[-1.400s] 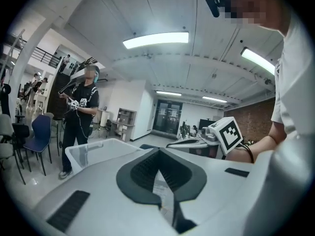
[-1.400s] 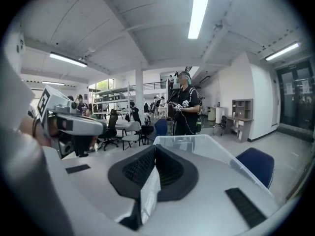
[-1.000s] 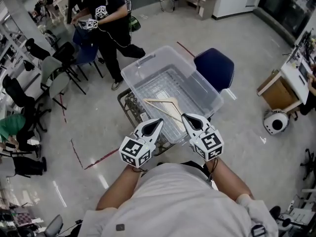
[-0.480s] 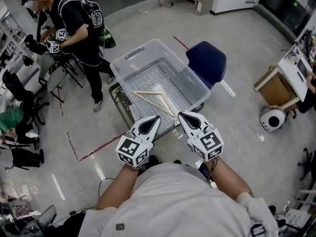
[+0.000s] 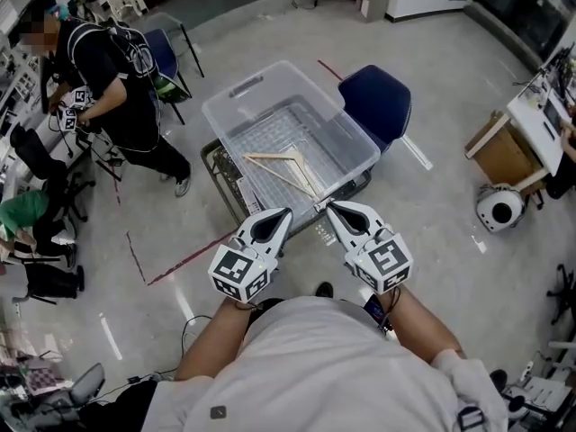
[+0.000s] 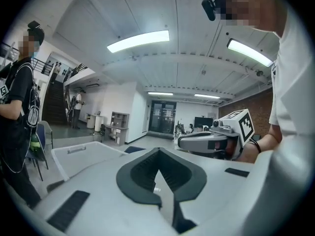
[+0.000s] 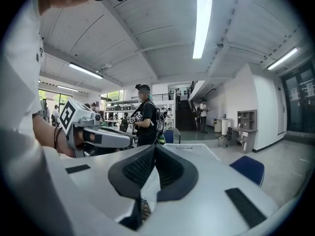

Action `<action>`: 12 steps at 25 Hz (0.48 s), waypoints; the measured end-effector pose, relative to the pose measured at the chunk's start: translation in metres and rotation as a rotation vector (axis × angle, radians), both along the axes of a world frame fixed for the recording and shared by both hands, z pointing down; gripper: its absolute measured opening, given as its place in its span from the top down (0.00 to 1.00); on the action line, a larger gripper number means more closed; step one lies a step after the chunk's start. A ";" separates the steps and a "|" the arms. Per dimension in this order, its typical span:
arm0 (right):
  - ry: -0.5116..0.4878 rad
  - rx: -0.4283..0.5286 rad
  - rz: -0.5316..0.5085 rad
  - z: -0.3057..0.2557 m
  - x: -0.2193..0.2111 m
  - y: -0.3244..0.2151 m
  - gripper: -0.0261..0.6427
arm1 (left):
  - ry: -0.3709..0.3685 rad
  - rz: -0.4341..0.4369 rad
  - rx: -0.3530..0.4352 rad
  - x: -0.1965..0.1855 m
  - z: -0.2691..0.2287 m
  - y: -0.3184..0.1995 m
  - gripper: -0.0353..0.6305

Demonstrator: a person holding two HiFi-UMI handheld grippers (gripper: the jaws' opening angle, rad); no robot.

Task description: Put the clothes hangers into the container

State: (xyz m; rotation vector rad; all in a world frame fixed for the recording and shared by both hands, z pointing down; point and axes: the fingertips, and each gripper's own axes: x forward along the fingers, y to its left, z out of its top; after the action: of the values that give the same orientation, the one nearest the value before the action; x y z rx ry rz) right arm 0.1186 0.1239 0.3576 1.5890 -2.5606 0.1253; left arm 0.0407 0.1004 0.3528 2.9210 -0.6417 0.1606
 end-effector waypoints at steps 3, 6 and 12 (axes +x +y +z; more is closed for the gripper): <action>-0.016 0.003 0.008 -0.004 -0.015 0.011 0.93 | 0.000 0.020 0.007 -0.014 -0.005 0.011 0.92; -0.019 0.012 0.021 -0.013 -0.035 0.026 0.93 | 0.001 0.039 0.006 -0.032 -0.011 0.025 0.92; -0.018 0.037 0.044 -0.023 -0.079 0.050 0.93 | 0.000 0.066 0.022 -0.077 -0.019 0.045 0.92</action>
State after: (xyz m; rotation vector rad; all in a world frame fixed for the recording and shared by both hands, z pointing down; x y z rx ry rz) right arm 0.0395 0.1735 0.3343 1.6659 -2.5562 0.0979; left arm -0.0368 0.1455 0.3336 2.9650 -0.5507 0.1617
